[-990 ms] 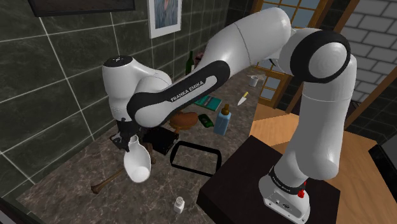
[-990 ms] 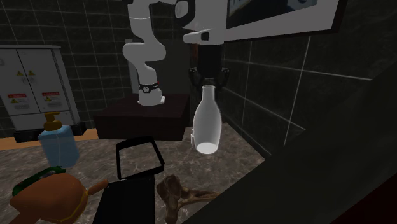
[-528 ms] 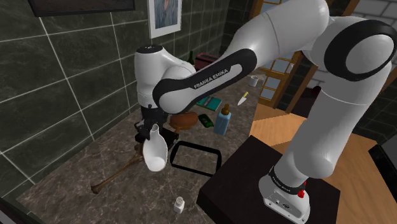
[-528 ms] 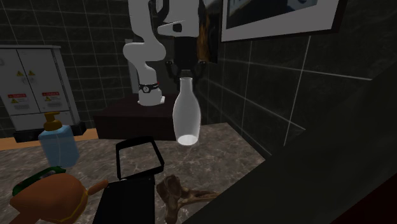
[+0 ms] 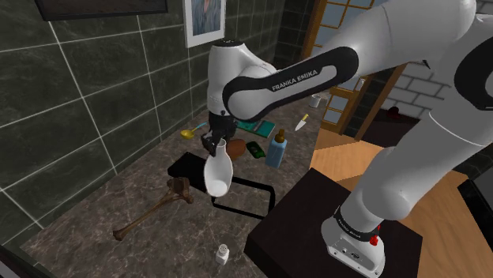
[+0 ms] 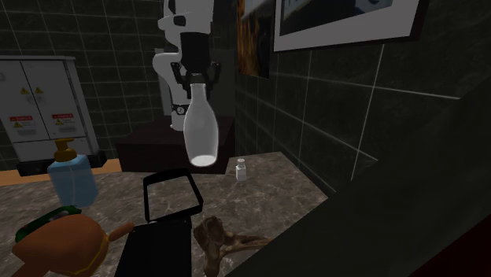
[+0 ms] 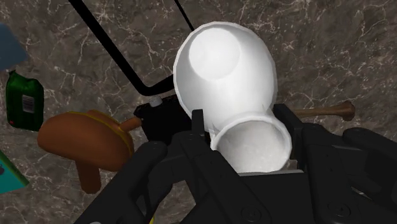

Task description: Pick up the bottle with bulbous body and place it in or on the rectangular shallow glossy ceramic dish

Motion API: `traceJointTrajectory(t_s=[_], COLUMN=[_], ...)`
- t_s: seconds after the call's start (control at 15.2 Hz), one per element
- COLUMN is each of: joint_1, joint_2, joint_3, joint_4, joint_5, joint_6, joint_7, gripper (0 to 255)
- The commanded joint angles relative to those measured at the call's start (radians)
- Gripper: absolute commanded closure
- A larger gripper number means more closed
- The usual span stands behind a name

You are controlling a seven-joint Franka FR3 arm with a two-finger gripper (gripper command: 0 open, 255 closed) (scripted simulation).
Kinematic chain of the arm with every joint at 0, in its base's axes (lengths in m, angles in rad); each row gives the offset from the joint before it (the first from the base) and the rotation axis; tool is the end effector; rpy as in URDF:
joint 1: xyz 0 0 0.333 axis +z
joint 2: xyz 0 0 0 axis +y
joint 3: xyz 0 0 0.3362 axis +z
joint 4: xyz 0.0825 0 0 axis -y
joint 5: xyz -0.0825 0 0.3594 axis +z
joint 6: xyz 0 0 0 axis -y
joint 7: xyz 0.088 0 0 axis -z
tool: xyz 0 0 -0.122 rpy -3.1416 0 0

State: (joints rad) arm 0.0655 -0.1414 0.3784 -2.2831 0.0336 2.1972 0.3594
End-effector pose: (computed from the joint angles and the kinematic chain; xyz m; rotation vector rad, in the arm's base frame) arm 0.4285 0.2094 0.4308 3.1344 0.0991 0.0815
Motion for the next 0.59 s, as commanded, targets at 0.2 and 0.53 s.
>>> traceJointTrajectory(t_s=[0.2,0.53], joint_1=[-0.033,-0.067], joint_2=[-0.137,-0.251], joint_3=[-0.081,-0.172], joint_4=[-0.095,-0.158], joint_5=[0.041,0.044], joint_6=[-0.038,-0.091], joint_7=[-0.143,-0.271], gripper=[255,255])
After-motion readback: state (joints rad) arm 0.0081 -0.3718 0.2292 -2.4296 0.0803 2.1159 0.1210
